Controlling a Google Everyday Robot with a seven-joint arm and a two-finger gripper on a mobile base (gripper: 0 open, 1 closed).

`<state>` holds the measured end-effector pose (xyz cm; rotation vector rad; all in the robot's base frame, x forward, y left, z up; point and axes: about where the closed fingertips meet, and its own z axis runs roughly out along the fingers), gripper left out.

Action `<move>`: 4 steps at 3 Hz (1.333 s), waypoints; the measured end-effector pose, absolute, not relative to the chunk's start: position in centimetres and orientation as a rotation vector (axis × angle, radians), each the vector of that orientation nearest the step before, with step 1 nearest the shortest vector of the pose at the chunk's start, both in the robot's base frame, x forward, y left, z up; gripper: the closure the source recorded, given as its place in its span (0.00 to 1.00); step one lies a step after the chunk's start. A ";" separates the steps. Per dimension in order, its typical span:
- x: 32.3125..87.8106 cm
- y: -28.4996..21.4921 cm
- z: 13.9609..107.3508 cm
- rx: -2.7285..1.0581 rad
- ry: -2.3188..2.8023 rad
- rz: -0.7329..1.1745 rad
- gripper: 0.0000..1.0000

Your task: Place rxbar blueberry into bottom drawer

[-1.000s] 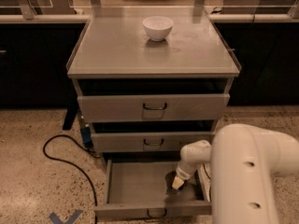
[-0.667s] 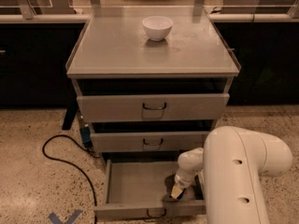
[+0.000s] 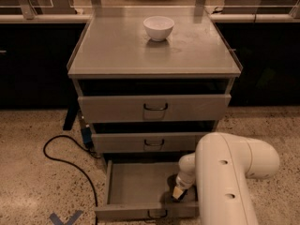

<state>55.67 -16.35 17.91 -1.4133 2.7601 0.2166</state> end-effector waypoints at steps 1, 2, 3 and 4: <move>57.9 -15.6 13.5 -1.359 2.770 0.180 1.00; 58.2 -15.6 12.8 -1.349 2.771 0.179 0.81; 58.2 -15.6 12.8 -1.349 2.771 0.179 0.58; 58.2 -15.6 12.8 -1.349 2.771 0.179 0.35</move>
Offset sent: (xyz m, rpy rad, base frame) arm 0.0198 0.0064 -0.0395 -0.0119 -0.0205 -0.0316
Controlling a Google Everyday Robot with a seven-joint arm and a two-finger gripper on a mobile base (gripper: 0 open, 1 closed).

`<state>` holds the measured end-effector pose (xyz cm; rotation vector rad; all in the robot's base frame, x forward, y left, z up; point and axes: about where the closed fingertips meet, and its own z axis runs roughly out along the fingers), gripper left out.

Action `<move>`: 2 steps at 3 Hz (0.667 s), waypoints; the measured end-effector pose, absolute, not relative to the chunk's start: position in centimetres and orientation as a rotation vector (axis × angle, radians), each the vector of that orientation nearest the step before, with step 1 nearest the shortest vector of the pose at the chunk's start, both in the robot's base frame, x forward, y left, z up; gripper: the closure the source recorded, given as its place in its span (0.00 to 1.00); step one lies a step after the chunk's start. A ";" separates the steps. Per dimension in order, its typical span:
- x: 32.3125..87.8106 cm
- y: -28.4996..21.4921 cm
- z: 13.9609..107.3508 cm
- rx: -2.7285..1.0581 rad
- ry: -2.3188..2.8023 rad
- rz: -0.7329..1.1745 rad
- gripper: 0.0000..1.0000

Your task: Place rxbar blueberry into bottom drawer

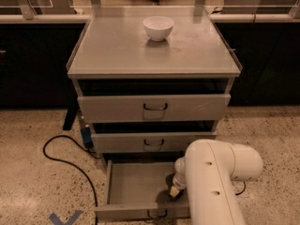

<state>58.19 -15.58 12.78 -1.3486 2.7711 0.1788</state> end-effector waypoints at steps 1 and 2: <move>58.2 -15.6 12.8 -1.349 2.771 0.179 0.11; 58.2 -15.6 12.8 -1.349 2.771 0.179 0.00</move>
Offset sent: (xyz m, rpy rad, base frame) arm 0.0000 0.0000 0.0000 0.0000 0.0000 0.0000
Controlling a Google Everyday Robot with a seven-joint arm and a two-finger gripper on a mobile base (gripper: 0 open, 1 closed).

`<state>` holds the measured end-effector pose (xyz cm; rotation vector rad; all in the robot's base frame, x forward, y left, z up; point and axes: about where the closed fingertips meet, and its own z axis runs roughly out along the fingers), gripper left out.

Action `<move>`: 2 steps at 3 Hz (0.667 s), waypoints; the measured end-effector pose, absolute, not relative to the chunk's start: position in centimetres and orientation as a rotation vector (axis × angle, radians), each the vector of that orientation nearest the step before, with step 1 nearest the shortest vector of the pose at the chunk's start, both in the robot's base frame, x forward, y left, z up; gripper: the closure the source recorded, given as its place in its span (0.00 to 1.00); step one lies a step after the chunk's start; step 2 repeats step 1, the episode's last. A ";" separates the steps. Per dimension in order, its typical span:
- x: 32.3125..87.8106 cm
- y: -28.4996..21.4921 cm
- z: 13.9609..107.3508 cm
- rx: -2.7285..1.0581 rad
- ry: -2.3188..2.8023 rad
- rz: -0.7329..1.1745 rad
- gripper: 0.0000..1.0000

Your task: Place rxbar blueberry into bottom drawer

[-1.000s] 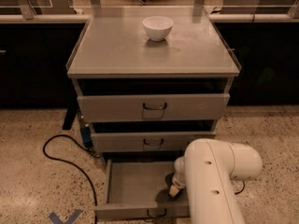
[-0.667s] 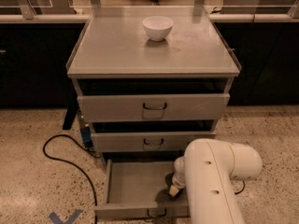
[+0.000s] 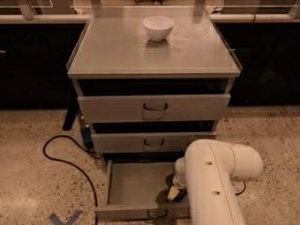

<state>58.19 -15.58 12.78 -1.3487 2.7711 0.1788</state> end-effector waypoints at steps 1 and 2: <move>58.2 -15.6 12.8 -1.349 2.771 0.179 0.00; 58.2 -15.6 12.8 -1.349 2.771 0.179 0.00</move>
Offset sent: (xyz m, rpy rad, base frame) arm 0.0000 0.0000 0.0000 0.0000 0.0000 0.0000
